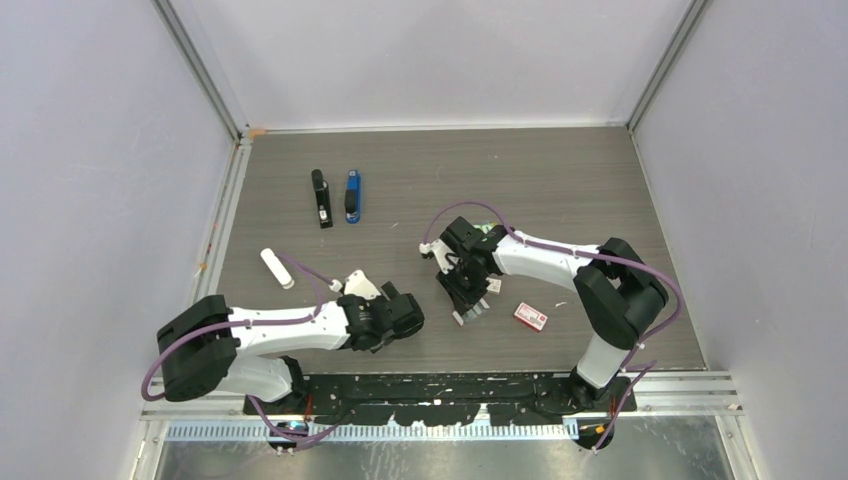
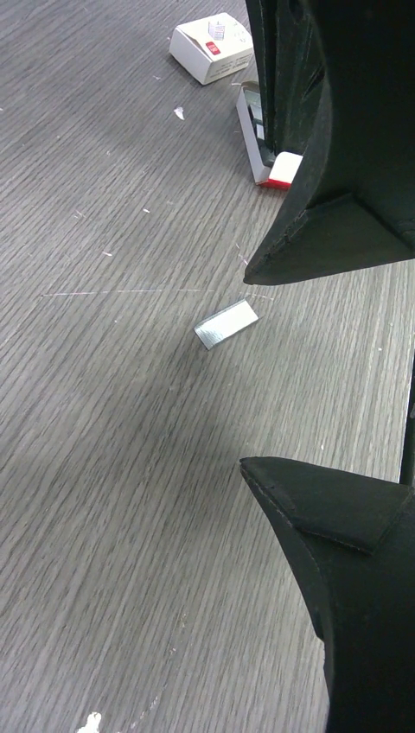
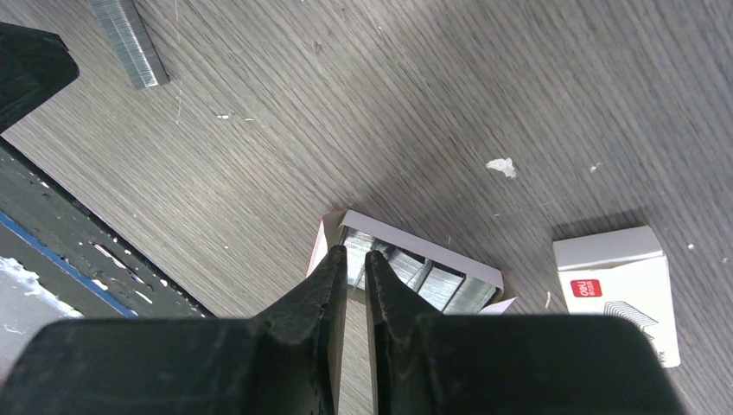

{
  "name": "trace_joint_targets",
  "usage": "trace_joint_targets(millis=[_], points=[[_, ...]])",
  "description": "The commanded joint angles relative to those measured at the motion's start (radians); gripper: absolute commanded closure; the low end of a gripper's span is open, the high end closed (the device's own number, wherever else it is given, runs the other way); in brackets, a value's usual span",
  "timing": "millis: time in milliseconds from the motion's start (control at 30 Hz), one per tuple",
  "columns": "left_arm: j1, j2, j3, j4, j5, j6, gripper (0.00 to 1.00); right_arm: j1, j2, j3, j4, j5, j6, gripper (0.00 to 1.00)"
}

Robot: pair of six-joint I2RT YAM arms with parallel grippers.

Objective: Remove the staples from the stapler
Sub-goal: Adjust the staple in the staple box.

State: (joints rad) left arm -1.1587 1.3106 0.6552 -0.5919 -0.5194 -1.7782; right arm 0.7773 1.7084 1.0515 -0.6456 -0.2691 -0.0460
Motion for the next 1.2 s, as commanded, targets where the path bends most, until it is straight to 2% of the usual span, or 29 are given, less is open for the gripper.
trace_joint_targets(millis=[0,400,733,900,1167], points=[[-0.003,-0.029,-0.008,-0.005,-0.050,-0.019,0.26,0.005,-0.032,0.033,-0.020,0.025,-0.005,0.81],[-0.003,-0.025,-0.003,-0.001,-0.050,-0.016,0.26,0.004,-0.044,0.039,-0.037,0.049,-0.025,0.81],[-0.003,-0.025,-0.017,0.051,-0.037,0.011,0.27,0.002,-0.101,0.050,-0.054,-0.037,-0.060,0.80],[-0.003,-0.033,-0.036,0.104,-0.020,0.026,0.27,-0.021,-0.170,0.055,-0.079,-0.062,-0.109,0.79],[-0.003,0.008,0.000,0.073,-0.005,-0.010,0.31,-0.108,-0.268,0.041,-0.091,-0.109,-0.147,0.79]])
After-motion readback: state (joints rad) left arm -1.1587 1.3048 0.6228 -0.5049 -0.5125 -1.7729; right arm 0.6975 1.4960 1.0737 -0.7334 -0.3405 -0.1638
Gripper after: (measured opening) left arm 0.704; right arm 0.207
